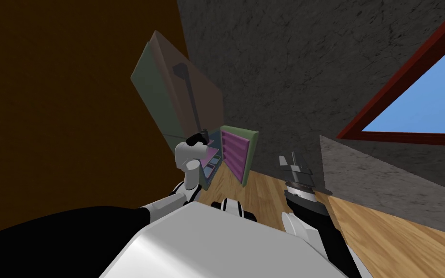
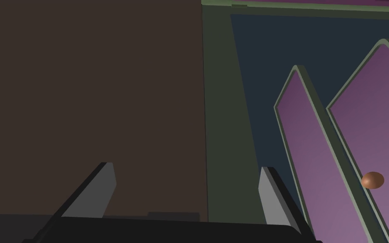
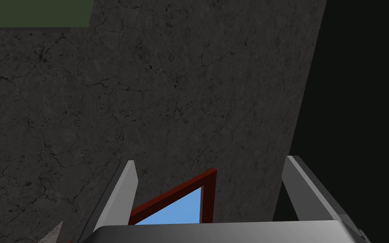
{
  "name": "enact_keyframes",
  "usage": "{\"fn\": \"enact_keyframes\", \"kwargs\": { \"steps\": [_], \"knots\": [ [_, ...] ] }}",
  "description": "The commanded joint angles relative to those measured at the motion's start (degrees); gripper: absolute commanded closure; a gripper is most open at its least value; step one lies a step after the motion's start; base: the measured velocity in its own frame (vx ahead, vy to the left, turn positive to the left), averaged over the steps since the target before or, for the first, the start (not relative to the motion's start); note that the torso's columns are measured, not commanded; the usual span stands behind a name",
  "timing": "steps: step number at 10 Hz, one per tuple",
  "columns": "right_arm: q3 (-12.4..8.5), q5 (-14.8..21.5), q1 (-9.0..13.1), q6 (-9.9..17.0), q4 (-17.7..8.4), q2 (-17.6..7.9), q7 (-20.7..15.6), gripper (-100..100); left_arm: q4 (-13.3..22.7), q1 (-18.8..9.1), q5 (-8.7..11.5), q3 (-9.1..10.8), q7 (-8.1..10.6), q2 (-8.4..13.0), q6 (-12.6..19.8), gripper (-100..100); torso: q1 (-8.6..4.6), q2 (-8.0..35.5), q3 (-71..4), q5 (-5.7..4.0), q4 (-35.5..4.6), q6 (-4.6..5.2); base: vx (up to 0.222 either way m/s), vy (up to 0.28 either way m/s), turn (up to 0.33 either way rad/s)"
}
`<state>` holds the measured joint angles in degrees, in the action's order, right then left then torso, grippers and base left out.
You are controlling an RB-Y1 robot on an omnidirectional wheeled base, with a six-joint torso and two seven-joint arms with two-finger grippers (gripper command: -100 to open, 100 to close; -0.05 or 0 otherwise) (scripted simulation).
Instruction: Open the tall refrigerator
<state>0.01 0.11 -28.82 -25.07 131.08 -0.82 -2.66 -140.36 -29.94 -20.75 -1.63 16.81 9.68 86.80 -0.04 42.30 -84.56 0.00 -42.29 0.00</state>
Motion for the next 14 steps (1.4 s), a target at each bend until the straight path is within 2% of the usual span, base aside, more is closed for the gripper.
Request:
{"fn": "enact_keyframes", "kwargs": {
  "steps": [1,9,10,14],
  "knots": [
    [0.0,0.0,0.0,0.0,0.0,0.0,0.0,0,0.1,-3.2,-0.4,-0.63,1.42,-0.5,4.2,-100,-0.07,0.0,0.0,-0.03,0.0,0.00,-0.026,0.109,-0.045],
    [0.0,0.0,0.0,0.0,0.0,0.0,0.0,0,-1.7,-11.2,-1.7,-2.41,5.01,-3.3,14.6,-100,0.73,0.3,0.1,0.24,-0.3,-0.42,-0.025,0.110,-0.055],
    [0.0,0.0,0.0,0.0,0.0,0.0,0.0,0,-3.0,-12.7,-2.0,-2.73,5.65,-4.5,17.0,-100,0.80,0.4,0.2,0.28,-0.4,-0.50,-0.023,0.102,-0.054],
    [0.0,0.0,0.0,0.0,0.0,0.0,0.0,0,-6.8,-14.3,-2.2,-3.11,6.39,-7.9,20.9,-100,0.91,1.0,0.7,0.40,-0.6,-0.66,-0.002,0.063,-0.029]
  ]
}}
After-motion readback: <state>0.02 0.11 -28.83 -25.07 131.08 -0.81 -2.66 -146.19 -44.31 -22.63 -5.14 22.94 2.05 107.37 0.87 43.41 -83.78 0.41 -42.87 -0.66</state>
